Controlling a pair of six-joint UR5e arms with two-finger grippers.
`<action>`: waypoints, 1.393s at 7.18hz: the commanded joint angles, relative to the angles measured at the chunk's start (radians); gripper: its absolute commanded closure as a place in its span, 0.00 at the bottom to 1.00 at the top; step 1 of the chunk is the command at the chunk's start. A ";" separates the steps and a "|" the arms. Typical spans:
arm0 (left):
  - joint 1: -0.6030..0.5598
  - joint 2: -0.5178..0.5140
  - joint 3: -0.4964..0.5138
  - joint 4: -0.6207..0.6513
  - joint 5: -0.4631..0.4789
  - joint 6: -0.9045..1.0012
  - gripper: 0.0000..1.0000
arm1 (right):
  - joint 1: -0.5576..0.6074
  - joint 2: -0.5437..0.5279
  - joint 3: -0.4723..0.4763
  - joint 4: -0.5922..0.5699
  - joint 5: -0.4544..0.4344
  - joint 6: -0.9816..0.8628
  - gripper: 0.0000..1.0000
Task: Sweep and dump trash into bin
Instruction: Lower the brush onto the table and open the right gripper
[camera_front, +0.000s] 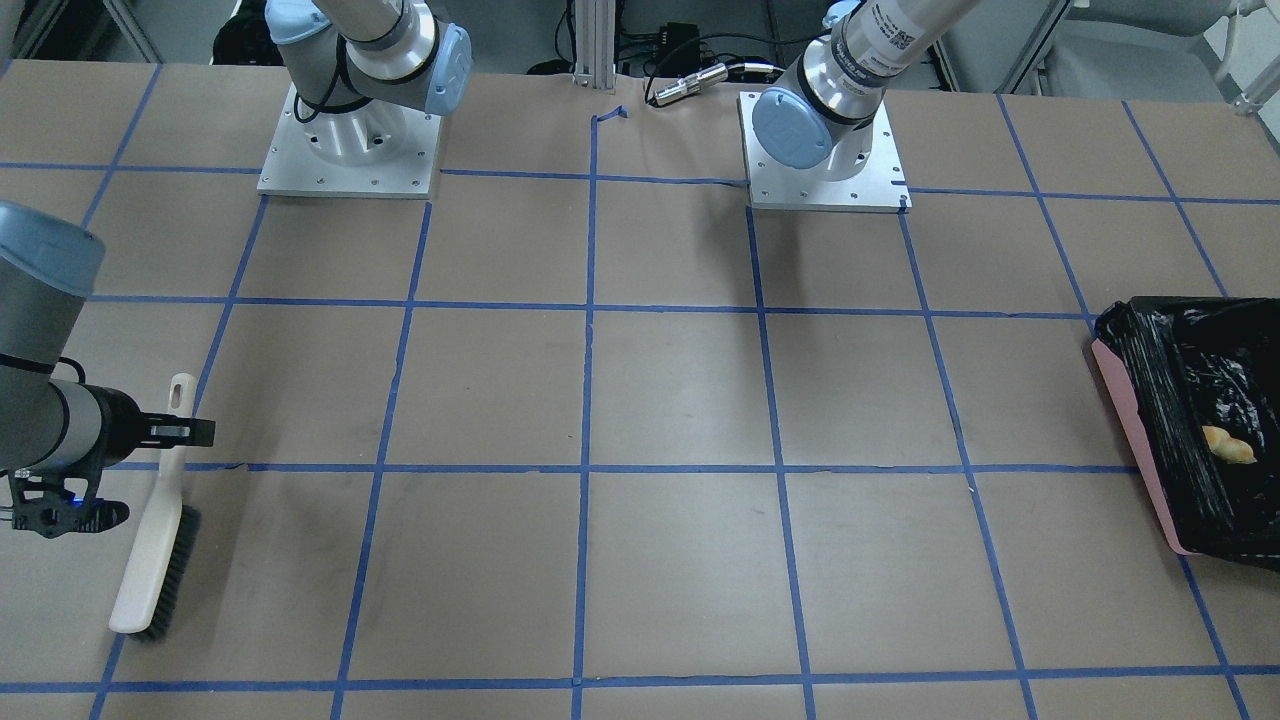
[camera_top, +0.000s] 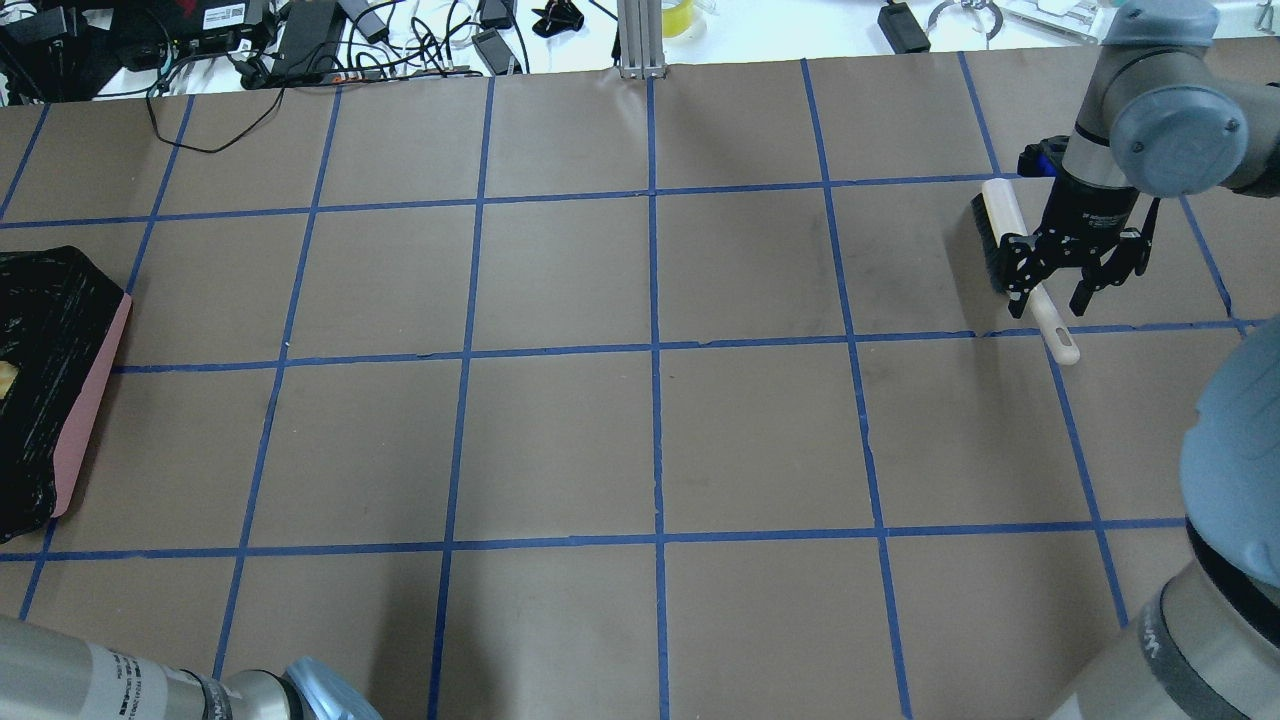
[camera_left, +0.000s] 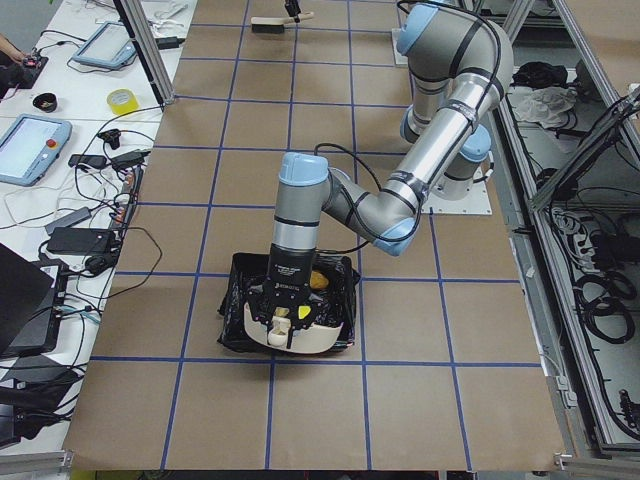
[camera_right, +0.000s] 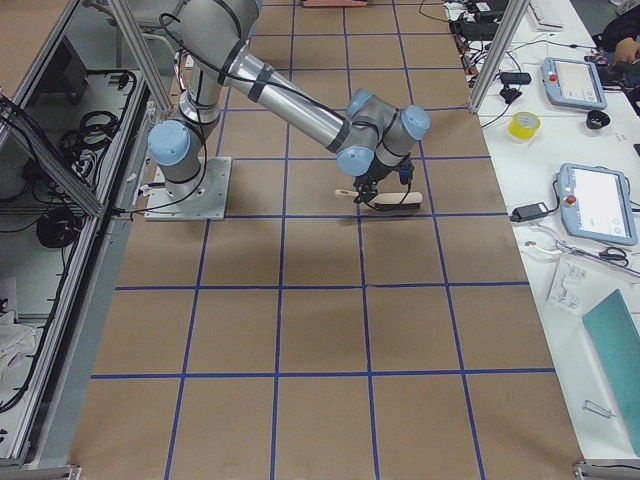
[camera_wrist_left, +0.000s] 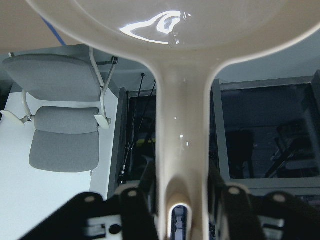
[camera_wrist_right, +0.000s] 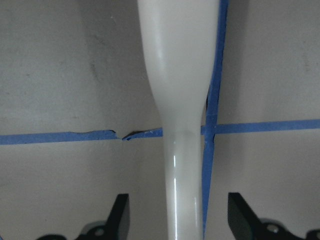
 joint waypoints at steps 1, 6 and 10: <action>-0.024 0.029 -0.069 0.128 0.004 0.024 1.00 | 0.000 -0.095 -0.014 0.021 -0.001 0.005 0.00; -0.030 0.075 -0.140 0.134 -0.010 0.075 1.00 | 0.038 -0.423 -0.060 0.210 0.106 0.141 0.00; -0.057 0.076 0.008 -0.387 -0.258 -0.139 1.00 | 0.213 -0.428 -0.090 0.207 0.109 0.278 0.00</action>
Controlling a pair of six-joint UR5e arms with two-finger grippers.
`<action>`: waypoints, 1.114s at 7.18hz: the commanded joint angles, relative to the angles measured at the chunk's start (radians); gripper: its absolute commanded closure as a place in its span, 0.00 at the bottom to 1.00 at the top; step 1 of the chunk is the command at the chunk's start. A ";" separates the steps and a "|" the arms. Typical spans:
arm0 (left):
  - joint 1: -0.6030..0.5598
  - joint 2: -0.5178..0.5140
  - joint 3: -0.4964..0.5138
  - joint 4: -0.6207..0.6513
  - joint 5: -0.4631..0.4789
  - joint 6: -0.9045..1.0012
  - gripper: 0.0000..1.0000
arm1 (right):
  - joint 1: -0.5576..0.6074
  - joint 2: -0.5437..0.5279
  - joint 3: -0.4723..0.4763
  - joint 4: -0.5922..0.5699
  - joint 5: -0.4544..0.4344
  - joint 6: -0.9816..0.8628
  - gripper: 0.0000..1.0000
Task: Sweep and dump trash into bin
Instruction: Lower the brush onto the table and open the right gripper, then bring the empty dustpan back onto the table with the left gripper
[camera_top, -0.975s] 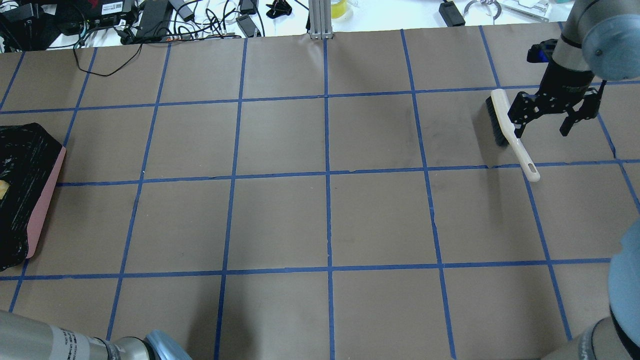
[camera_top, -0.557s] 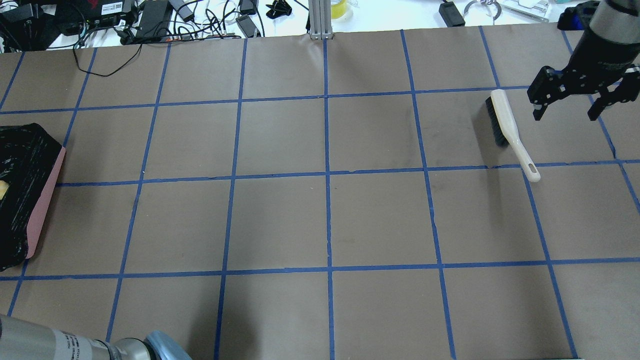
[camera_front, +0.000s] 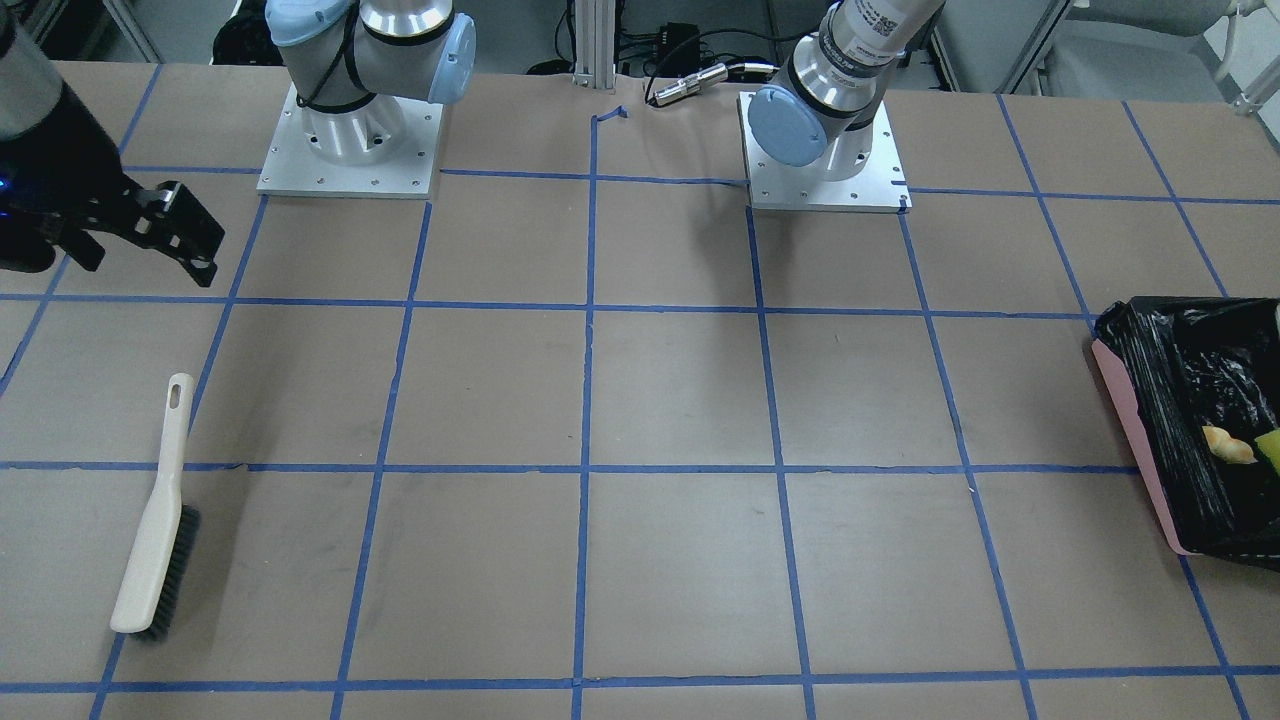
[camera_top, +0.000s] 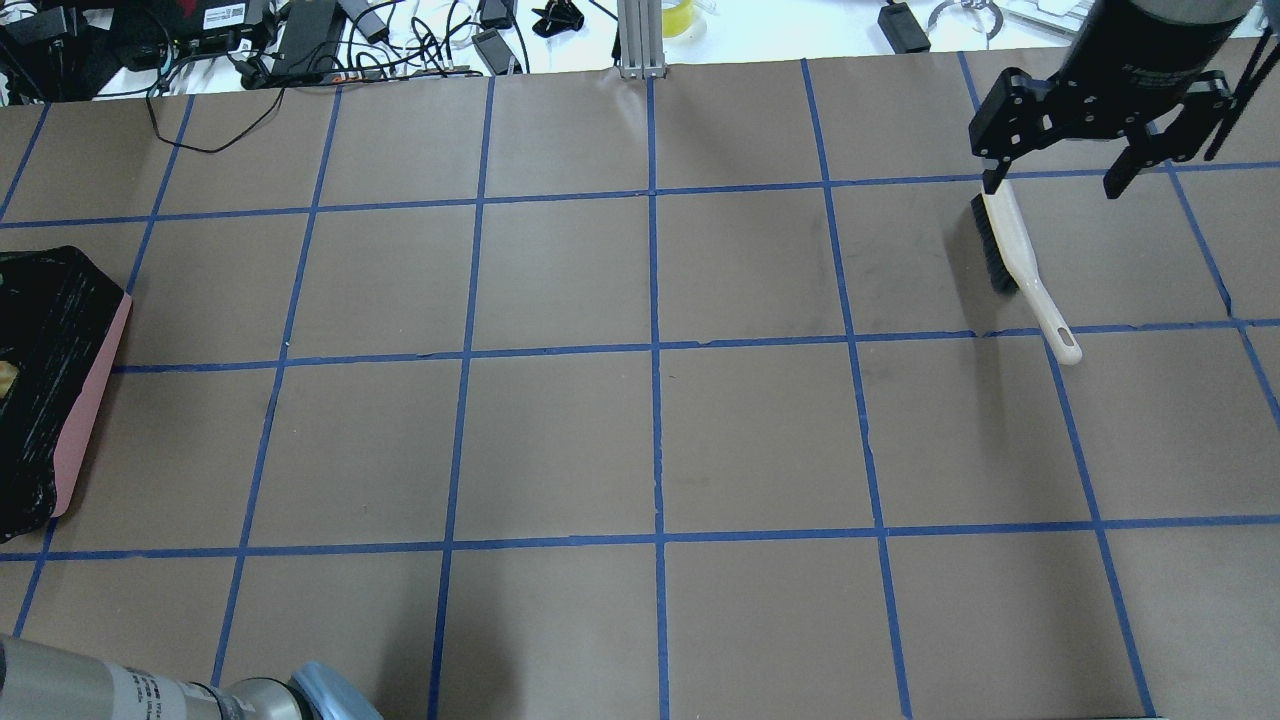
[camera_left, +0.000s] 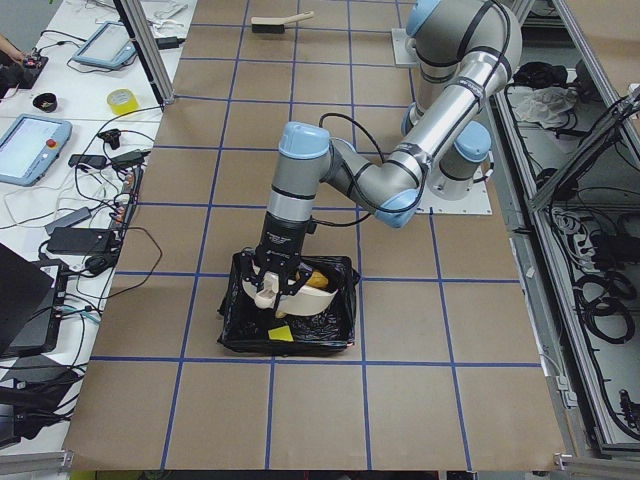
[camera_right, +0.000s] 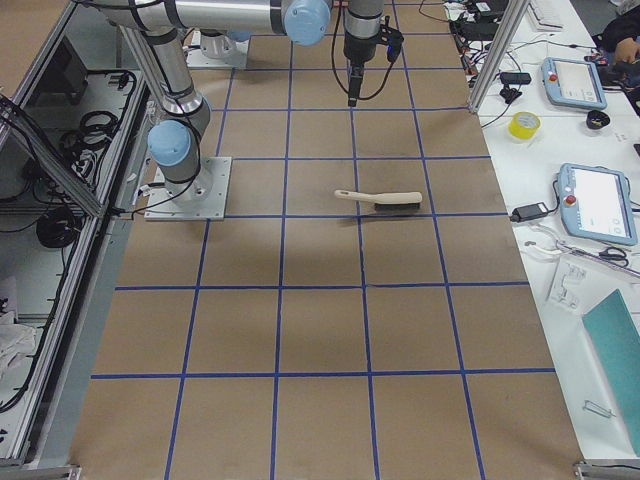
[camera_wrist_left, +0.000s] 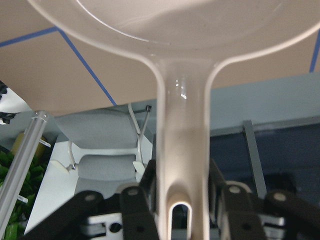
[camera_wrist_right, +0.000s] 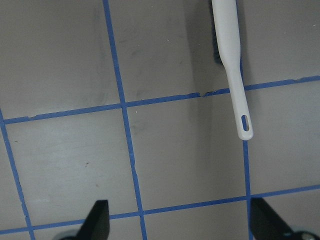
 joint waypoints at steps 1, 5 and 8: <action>-0.042 0.004 0.018 -0.209 -0.171 -0.139 1.00 | 0.035 -0.016 0.002 0.001 0.006 0.017 0.00; -0.317 -0.029 0.006 -0.514 -0.324 -0.636 1.00 | 0.099 -0.017 0.005 0.012 0.023 0.018 0.00; -0.529 -0.118 -0.008 -0.500 -0.314 -0.963 1.00 | 0.099 -0.014 0.007 0.013 0.018 0.006 0.00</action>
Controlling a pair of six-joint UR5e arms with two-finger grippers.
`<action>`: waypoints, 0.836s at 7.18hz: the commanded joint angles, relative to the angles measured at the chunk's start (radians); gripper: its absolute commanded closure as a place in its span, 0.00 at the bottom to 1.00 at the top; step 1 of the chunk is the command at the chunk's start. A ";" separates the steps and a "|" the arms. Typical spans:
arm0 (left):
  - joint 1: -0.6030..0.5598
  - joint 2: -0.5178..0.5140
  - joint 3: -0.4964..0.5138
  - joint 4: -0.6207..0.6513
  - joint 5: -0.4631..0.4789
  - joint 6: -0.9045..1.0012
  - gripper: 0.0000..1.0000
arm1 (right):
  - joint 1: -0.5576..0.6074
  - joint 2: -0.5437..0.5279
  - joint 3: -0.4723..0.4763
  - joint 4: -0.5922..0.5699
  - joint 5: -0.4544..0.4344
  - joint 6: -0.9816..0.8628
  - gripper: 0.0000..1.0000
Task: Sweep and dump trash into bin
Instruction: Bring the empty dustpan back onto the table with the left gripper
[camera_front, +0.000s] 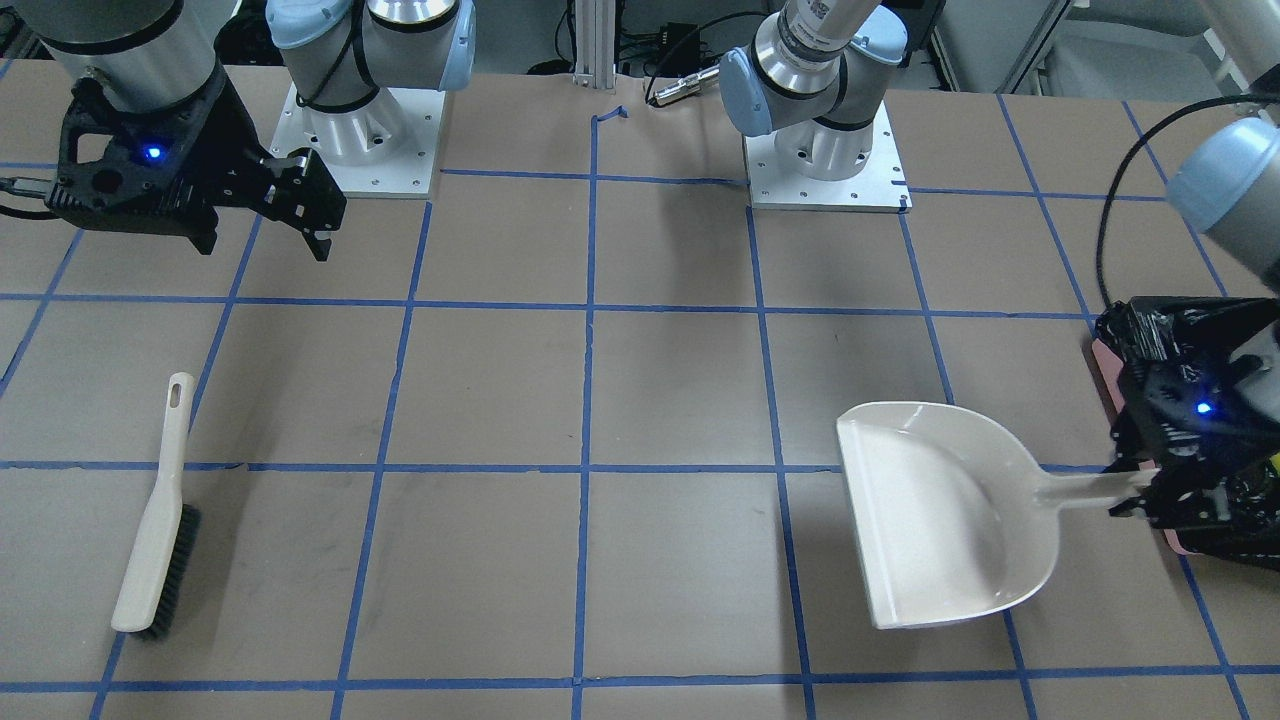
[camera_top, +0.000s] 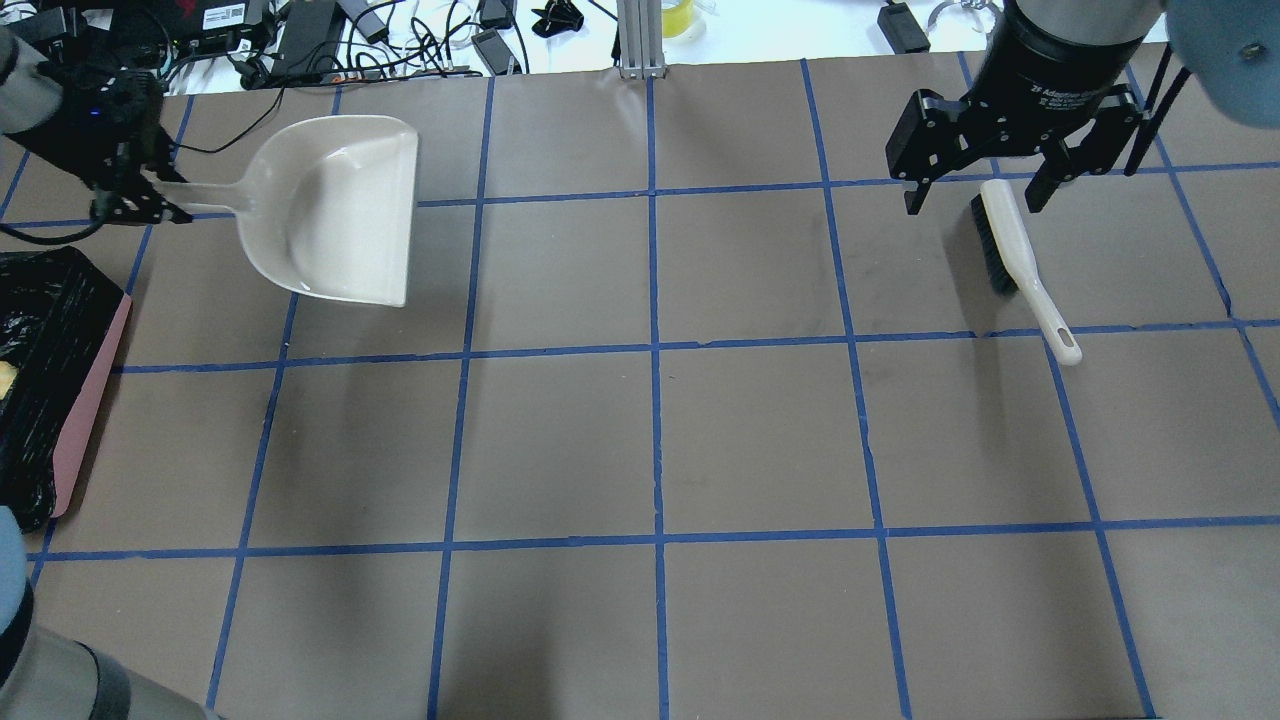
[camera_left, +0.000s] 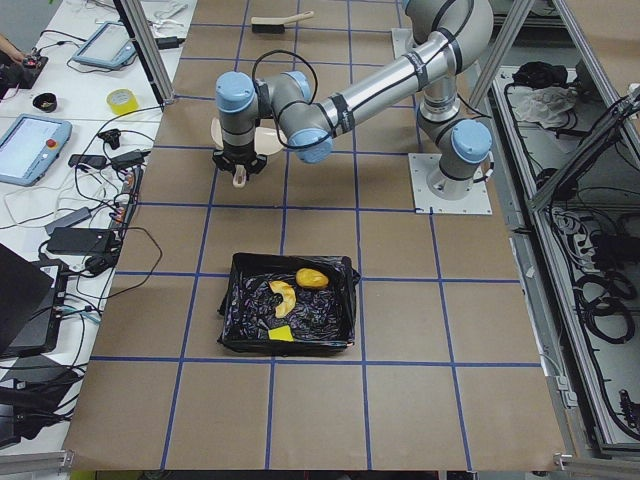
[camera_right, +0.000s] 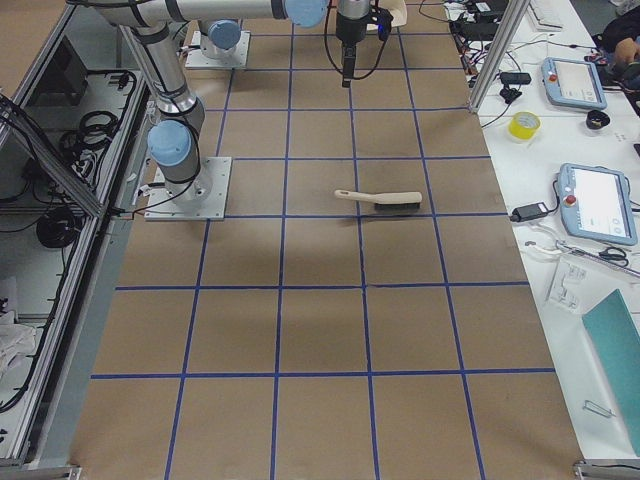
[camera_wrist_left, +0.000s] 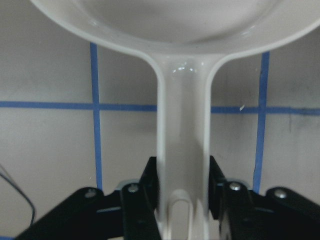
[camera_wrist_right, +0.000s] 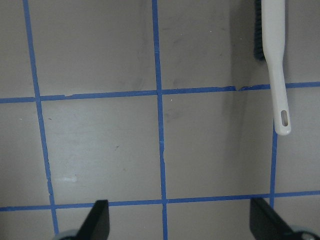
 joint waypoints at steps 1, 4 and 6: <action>-0.113 -0.078 -0.003 0.010 0.055 -0.143 1.00 | 0.000 0.001 0.000 0.001 0.000 -0.008 0.00; -0.198 -0.124 -0.006 0.024 0.195 -0.136 1.00 | 0.000 0.004 0.000 0.001 -0.001 -0.008 0.00; -0.198 -0.138 -0.008 0.067 0.195 -0.078 1.00 | 0.000 0.004 0.002 -0.001 -0.004 -0.008 0.00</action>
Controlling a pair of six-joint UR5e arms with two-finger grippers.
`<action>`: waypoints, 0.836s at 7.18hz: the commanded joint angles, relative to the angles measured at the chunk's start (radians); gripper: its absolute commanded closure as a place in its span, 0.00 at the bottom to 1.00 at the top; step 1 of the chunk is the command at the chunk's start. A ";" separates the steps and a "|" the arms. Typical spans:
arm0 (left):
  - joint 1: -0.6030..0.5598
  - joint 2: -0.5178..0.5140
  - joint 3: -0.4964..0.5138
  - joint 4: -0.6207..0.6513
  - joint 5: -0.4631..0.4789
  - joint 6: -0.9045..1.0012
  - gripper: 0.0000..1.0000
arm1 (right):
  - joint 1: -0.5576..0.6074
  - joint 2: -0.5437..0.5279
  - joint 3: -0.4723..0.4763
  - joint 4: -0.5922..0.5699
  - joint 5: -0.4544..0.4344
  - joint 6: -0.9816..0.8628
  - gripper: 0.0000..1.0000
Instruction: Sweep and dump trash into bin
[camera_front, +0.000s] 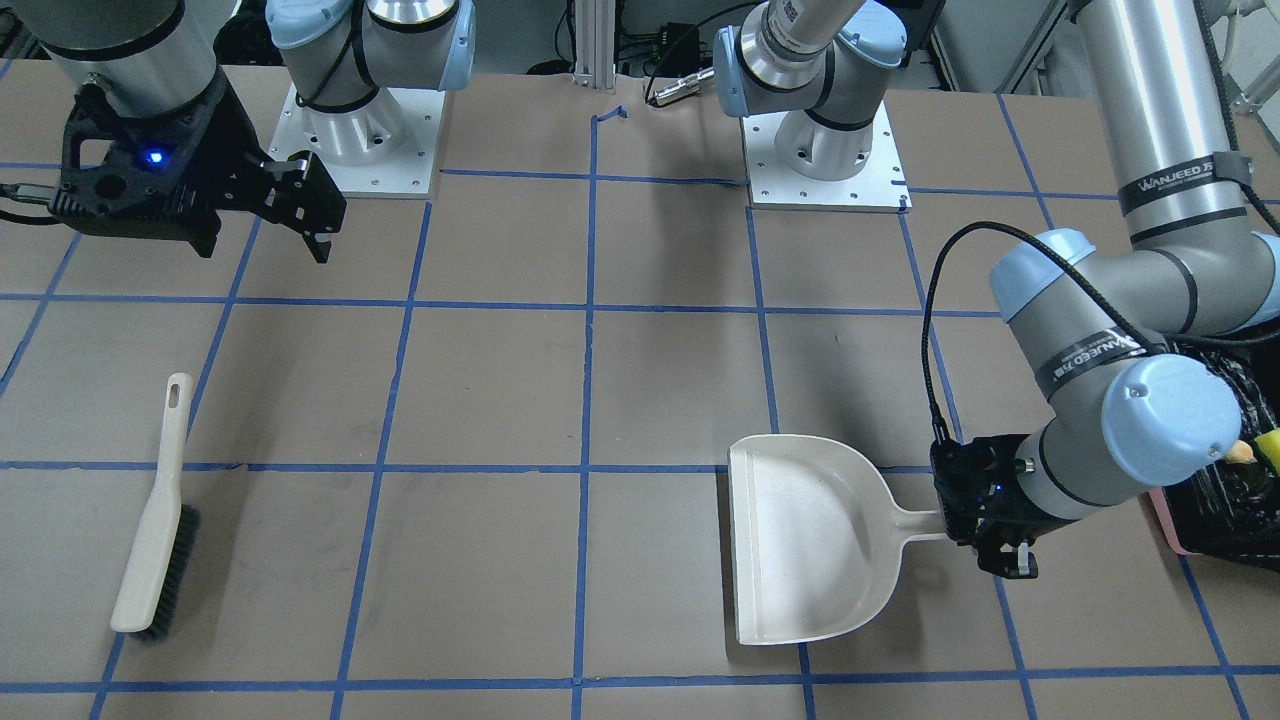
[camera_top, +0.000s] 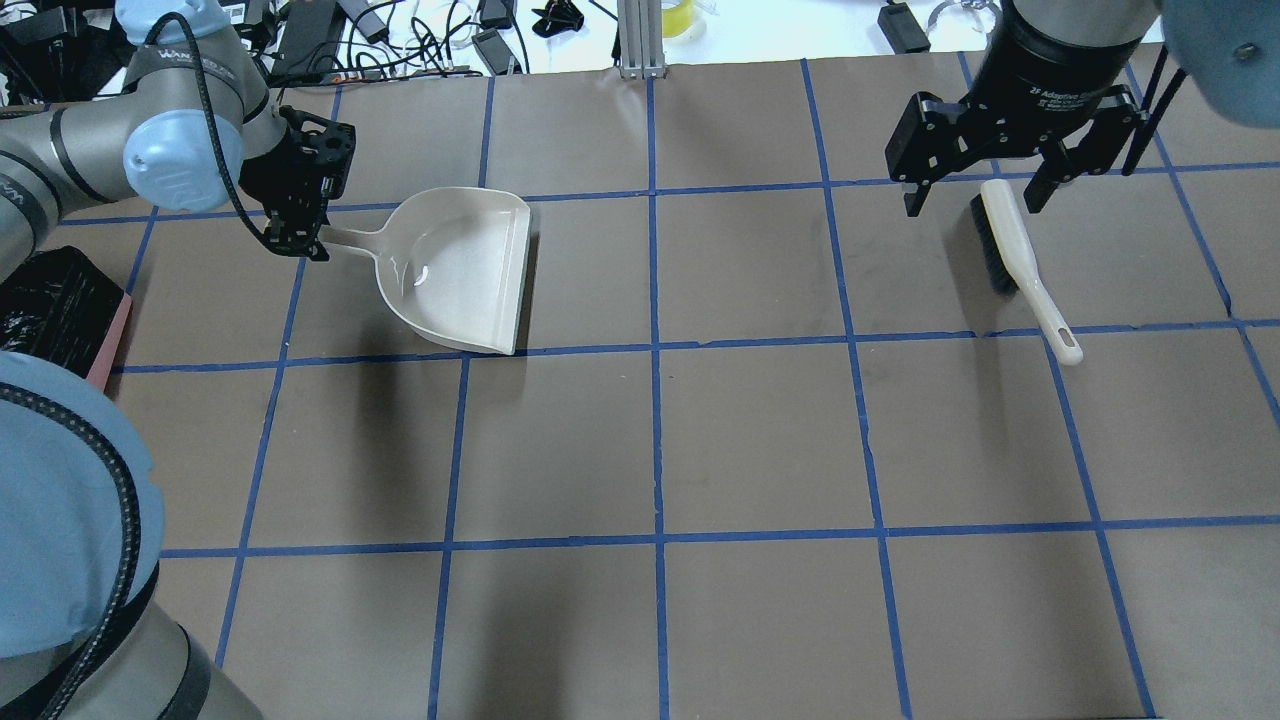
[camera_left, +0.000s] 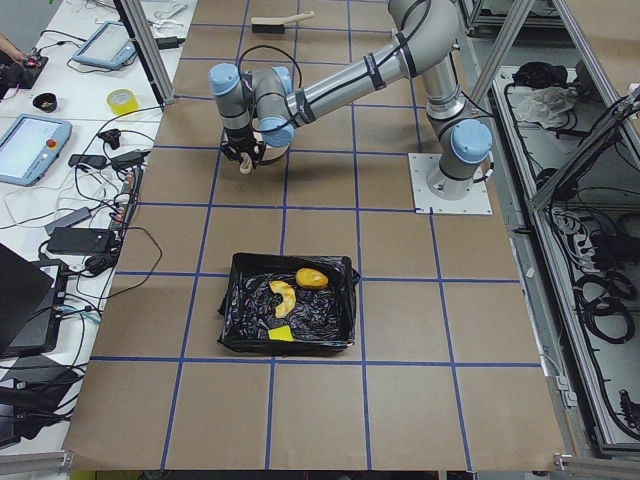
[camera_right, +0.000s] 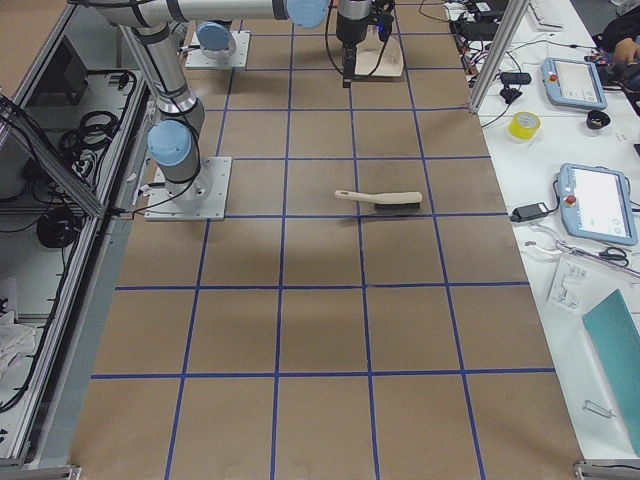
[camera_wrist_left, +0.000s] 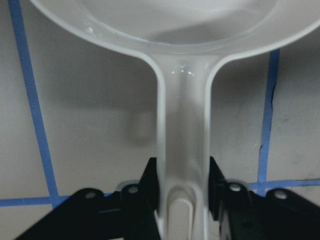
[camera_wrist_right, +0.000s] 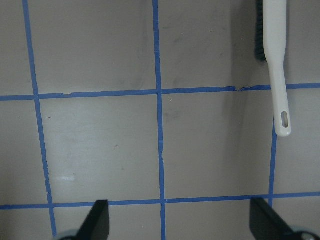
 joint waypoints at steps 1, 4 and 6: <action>-0.002 -0.017 -0.002 0.059 0.002 0.030 1.00 | 0.000 0.000 0.001 0.000 -0.001 0.000 0.00; -0.001 -0.019 -0.026 0.062 0.004 0.026 0.49 | 0.000 -0.001 0.001 0.000 0.001 0.000 0.00; -0.001 0.006 -0.028 0.059 0.001 0.000 0.14 | 0.000 0.000 0.001 0.001 0.001 0.002 0.00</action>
